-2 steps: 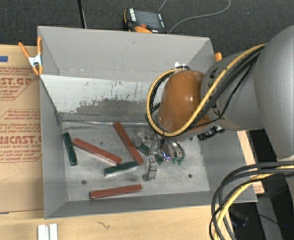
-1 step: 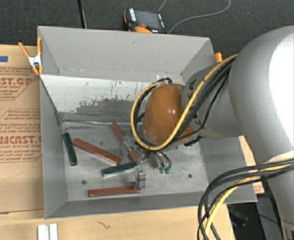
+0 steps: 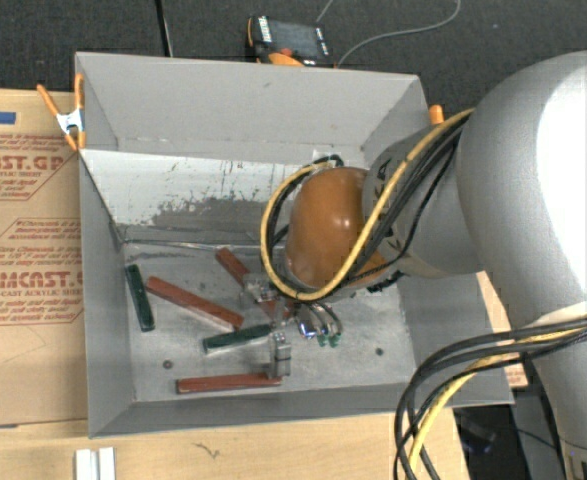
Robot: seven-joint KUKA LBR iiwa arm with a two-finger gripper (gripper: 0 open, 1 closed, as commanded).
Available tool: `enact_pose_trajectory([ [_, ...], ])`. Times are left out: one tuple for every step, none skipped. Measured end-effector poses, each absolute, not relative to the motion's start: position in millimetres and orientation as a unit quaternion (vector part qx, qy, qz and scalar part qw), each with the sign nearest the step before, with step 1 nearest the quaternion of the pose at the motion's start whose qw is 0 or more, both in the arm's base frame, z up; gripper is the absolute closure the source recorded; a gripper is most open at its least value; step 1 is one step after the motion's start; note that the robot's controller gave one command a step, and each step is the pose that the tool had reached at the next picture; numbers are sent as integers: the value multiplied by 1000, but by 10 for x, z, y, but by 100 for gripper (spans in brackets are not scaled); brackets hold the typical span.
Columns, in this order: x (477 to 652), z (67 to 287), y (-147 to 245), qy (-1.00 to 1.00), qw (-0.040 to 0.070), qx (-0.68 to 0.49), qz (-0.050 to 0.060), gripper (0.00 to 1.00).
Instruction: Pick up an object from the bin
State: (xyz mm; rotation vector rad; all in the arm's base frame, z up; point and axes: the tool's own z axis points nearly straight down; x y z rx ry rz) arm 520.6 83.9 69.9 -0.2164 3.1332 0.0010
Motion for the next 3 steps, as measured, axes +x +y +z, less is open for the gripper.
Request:
enact_pose_trajectory([
  [5202,701,838,998,-1,-69,0,100],
  [5221,1535,844,998,4,-69,0,100],
  [5225,1560,845,998,1,-69,0,100],
])
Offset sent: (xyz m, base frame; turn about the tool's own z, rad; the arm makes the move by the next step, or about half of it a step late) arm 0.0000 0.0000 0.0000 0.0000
